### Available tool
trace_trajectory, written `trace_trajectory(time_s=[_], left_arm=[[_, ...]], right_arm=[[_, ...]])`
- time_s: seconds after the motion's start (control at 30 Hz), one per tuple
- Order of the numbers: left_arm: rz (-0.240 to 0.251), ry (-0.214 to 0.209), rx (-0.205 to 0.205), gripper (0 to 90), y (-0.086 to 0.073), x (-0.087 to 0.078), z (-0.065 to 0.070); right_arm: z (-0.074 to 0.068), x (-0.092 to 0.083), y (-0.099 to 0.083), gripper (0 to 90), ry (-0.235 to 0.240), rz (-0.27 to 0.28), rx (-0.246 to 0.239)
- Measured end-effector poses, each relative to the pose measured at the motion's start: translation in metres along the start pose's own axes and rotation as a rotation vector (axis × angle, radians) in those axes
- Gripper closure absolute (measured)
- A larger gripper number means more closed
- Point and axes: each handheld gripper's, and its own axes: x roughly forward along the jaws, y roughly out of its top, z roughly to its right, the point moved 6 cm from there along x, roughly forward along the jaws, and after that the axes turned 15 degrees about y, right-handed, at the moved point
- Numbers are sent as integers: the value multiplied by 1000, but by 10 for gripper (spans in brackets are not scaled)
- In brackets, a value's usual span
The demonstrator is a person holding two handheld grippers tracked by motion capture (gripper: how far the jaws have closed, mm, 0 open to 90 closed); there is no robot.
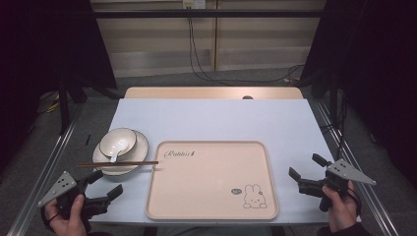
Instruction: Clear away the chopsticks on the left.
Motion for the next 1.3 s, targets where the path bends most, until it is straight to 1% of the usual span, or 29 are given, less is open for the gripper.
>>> trace_trajectory(time_s=[0.03,0.1,0.17,0.2,0.27,0.3,0.33,0.4,0.5,0.6,0.7,0.73,0.83,0.9,0.97,1.03,1.07,1.1,1.13,1.17,1.2,1.23,1.27,1.3], left_arm=[[0,-2,0,22,0,0,0],[1,-6,-1,22,0,0,1],[-7,-13,7,22,0,0,2],[-8,-22,15,22,0,1,3],[-2,-23,12,24,0,1,4],[-5,-22,19,24,0,1,4],[-13,-31,24,24,-1,1,5],[-14,-39,22,25,0,2,6],[-21,-40,41,26,-1,3,7],[-25,-44,36,26,-1,4,7],[-27,-57,49,28,-1,5,8],[-23,-56,49,28,0,6,9],[-26,-51,51,28,0,7,9],[-29,-58,49,28,0,8,10],[-40,-69,51,29,0,11,10],[-60,-65,47,29,1,14,8],[-60,-65,47,31,1,14,8],[-78,-67,49,31,1,16,6],[-104,-77,73,36,0,18,1],[-101,-74,78,36,1,18,0],[-95,-68,102,36,1,17,-2],[-101,-69,116,36,1,16,-3],[-109,-96,119,41,2,15,-3],[-116,-91,131,42,2,15,-4]], right_arm=[[-1,0,0,17,6,0,0],[-1,0,1,17,3,1,-10],[-1,0,0,17,1,1,-9],[-1,0,0,17,5,-2,1],[-2,1,0,18,6,-3,-6],[-2,1,0,17,3,0,-13],[-2,1,0,17,5,-4,-13],[-2,2,0,17,8,-4,-14],[-2,2,-1,17,8,-3,-16],[-2,2,-1,17,7,-2,-14],[-3,2,-1,17,12,-3,-16],[-3,2,-1,17,11,-2,-22],[-3,2,-1,17,8,-1,-20],[-3,1,-1,17,8,1,-17],[-3,1,-1,17,11,0,-12],[-3,2,-1,17,8,1,-16],[-3,2,-1,17,10,1,-14],[-3,2,-1,17,10,1,-14],[-3,2,-1,18,12,2,-13],[-3,2,-1,17,11,1,-15],[-3,2,-1,17,12,1,-16],[-3,2,-1,17,13,2,-20],[-3,2,-1,17,15,2,-20],[-3,3,-1,17,15,0,-20]])
